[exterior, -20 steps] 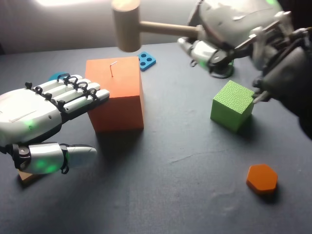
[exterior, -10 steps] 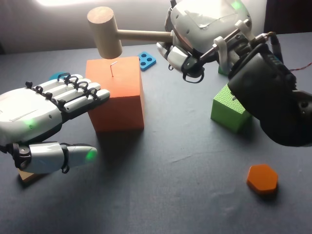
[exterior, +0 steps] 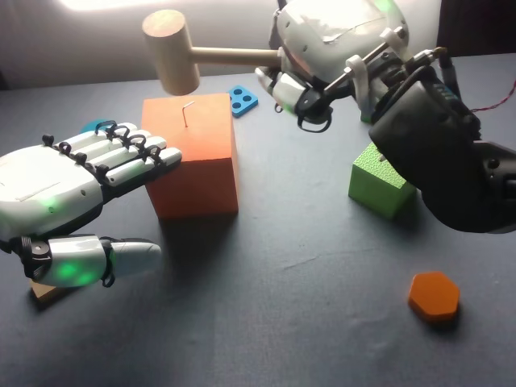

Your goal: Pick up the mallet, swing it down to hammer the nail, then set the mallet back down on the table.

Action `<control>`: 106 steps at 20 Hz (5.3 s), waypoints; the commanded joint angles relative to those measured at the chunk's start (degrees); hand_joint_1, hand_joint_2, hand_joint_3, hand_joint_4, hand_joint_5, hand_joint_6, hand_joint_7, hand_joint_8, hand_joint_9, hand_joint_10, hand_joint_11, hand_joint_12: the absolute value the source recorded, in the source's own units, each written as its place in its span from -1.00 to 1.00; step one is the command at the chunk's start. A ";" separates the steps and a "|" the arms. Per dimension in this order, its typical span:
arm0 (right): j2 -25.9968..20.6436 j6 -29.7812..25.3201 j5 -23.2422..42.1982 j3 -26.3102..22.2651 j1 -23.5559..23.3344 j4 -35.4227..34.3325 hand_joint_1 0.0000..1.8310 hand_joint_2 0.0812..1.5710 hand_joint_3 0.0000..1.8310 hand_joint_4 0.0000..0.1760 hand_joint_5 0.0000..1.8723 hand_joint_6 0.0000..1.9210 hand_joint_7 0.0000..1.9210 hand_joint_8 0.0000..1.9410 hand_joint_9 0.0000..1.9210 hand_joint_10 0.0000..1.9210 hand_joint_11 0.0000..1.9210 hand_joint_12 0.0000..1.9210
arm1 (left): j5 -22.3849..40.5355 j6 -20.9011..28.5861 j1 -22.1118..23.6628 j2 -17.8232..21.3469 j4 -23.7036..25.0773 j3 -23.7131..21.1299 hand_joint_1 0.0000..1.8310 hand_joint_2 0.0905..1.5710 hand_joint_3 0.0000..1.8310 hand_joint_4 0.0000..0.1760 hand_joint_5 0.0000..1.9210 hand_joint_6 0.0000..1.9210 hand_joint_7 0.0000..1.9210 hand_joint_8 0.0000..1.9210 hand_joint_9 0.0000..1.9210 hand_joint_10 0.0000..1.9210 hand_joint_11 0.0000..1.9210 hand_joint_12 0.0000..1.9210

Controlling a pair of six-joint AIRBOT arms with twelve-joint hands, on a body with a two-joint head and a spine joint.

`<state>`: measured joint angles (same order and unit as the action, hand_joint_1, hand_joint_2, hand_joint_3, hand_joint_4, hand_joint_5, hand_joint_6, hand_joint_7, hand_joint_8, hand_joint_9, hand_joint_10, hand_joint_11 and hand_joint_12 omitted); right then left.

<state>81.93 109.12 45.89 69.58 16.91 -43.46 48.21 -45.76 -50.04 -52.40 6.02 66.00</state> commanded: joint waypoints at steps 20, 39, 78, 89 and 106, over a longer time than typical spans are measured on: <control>-2.69 2.13 2.61 -1.82 1.18 2.71 -0.39 0.91 -1.00 -1.00 0.18 1.00 0.57 1.00 0.69 1.00 0.79 1.00 | 4.82 0.13 0.50 -0.11 -0.91 0.05 -1.00 0.58 -1.00 -1.00 -1.00 -1.00 -1.00 -1.00 -1.00 -1.00 -1.00 -1.00; -15.48 -21.23 -10.19 -9.68 7.95 32.43 -0.45 0.86 -1.00 -1.00 0.19 1.00 0.55 1.00 0.66 1.00 0.77 1.00 | 4.83 0.37 1.05 -0.06 -0.91 -0.08 -1.00 0.59 -1.00 -1.00 -1.00 -1.00 -1.00 -1.00 -1.00 -1.00 -1.00 -1.00; -10.18 -23.47 -14.90 -6.54 8.12 36.96 -0.65 0.39 -1.00 -1.00 -0.43 -1.00 -0.36 -1.00 -0.40 -1.00 -0.80 -0.08 | -0.47 4.72 11.97 9.32 5.69 -6.87 -1.00 0.59 -1.00 -1.00 -1.00 -1.00 -1.00 -1.00 -1.00 -1.00 -1.00 -1.00; -33.29 -21.16 -33.49 -24.97 -0.50 19.94 -0.64 0.37 -1.00 -1.00 -0.59 -1.00 -0.58 -1.00 -0.61 -1.00 -1.00 -0.04 | -1.22 5.70 13.15 9.63 6.87 -8.13 -1.00 0.60 -1.00 -1.00 -1.00 -1.00 -1.00 -1.00 -1.00 -1.00 -1.00 -1.00; -38.58 -19.71 -32.54 -28.24 -0.15 19.46 -0.31 0.32 -1.00 -1.00 -0.88 0.97 -0.79 0.99 -0.63 0.99 -0.56 1.00 | -7.04 3.63 17.21 9.52 7.94 -11.63 -0.96 0.59 -1.00 -1.00 -1.00 1.00 -1.00 1.00 -1.00 1.00 -1.00 1.00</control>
<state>43.59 89.23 7.20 41.52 17.10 -24.29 35.53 -42.00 -33.19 -43.31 15.07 54.33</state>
